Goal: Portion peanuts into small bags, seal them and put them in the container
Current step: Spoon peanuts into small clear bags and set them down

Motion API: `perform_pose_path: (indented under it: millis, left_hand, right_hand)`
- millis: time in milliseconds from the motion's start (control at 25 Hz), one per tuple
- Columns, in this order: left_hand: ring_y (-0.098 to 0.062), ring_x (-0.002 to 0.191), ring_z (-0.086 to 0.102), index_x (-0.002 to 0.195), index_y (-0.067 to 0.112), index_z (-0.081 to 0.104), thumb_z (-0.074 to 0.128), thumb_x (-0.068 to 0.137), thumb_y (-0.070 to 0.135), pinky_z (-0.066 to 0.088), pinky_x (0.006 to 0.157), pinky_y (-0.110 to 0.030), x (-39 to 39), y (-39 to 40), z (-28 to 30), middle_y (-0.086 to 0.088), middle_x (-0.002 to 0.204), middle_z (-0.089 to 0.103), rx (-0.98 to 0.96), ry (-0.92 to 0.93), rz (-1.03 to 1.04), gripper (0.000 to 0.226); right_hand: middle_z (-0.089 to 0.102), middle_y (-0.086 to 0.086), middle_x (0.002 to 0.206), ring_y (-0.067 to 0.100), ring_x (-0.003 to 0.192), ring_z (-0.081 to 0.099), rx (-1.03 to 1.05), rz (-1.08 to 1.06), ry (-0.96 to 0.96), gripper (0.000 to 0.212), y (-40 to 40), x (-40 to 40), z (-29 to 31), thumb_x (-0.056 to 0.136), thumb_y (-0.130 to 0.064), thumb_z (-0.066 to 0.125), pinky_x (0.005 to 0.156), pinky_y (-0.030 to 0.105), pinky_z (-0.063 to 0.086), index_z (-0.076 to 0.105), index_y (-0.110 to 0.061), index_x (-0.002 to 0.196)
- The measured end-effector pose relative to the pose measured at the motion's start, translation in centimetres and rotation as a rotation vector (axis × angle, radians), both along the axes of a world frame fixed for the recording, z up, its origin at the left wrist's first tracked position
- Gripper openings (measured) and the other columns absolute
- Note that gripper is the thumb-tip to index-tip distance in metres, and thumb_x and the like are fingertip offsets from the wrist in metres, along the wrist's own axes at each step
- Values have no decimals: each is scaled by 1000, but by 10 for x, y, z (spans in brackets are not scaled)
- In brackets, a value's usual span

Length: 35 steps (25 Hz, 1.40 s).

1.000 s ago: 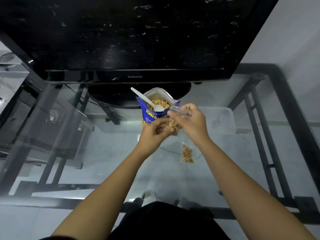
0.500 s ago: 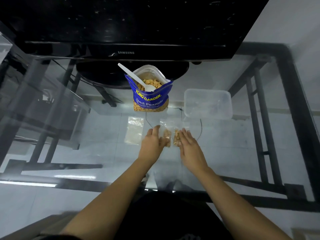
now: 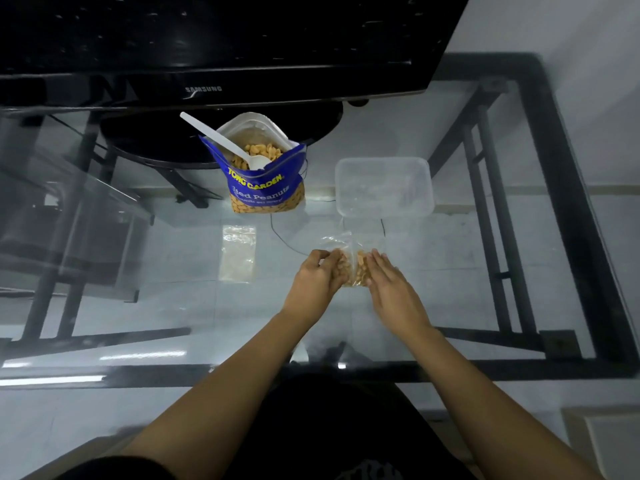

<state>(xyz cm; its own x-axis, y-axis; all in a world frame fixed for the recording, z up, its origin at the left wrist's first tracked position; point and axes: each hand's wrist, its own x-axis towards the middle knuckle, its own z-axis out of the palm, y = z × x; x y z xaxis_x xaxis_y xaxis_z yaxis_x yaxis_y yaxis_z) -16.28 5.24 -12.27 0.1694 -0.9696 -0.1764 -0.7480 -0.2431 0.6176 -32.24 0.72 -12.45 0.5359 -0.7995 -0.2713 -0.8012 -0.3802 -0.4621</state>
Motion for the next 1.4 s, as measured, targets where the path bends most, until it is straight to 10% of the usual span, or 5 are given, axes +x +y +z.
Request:
perform_pose_path:
  millis: [360,800,1400]
  left_hand:
    - [-34,94,64,127,-1,51,62,88,21,52,79,-38,54,19,13,-21,117,59,-116,-55,148,47]
    - [-41,113,52,126,-1,54,60,86,4,44,98,-44,166,23,-3,-23,126,58,-62,-237,131,41]
    - [-31,71,60,78,8,63,48,84,22,42,64,-35,185,23,-3,-10,70,67,-213,-308,2,21]
  right_hand:
    - [53,13,132,30,122,48,-153,-96,-174,43,0,58,26,84,-9,49,102,39,40,53,-5,126]
    - [51,12,133,28,120,49,3,92,-207,45,0,189,5,93,-14,50,98,32,41,42,-8,137]
    - [52,9,120,24,117,46,68,33,-227,37,-2,196,-8,87,-15,62,100,30,40,58,-8,123]
